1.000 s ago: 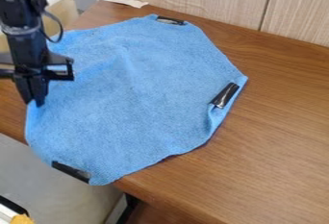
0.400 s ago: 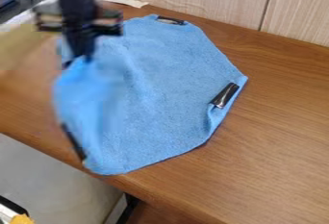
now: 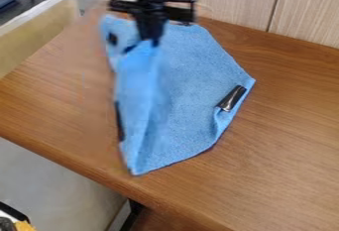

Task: Fold the cloth from bottom left to top right

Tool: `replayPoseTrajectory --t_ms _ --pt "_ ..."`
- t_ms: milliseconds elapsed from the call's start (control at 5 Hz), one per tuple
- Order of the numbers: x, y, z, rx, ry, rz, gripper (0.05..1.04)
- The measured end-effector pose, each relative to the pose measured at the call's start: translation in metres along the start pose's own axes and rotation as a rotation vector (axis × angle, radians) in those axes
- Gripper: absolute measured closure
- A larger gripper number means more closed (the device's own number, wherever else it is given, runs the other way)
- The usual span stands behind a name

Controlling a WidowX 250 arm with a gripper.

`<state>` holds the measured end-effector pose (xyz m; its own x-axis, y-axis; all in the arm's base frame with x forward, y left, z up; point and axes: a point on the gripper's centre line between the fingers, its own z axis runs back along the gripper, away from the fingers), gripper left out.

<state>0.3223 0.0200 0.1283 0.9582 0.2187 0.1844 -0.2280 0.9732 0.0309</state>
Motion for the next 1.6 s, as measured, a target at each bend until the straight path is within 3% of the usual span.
replayPoseTrajectory --t_ms 600,800,1000,1400,1600 --pt "0.009 -0.056 -0.06 0.013 0.072 -0.109 1.029" --pt "0.009 -0.06 -0.062 0.006 0.064 -0.118 1.008" --pt "0.003 -0.059 -0.066 0.01 0.08 -0.128 0.858" --pt "-0.002 -0.051 -0.068 0.029 0.107 -0.126 0.293" --pt "0.0 -0.05 -0.052 0.015 0.076 -0.115 0.083"
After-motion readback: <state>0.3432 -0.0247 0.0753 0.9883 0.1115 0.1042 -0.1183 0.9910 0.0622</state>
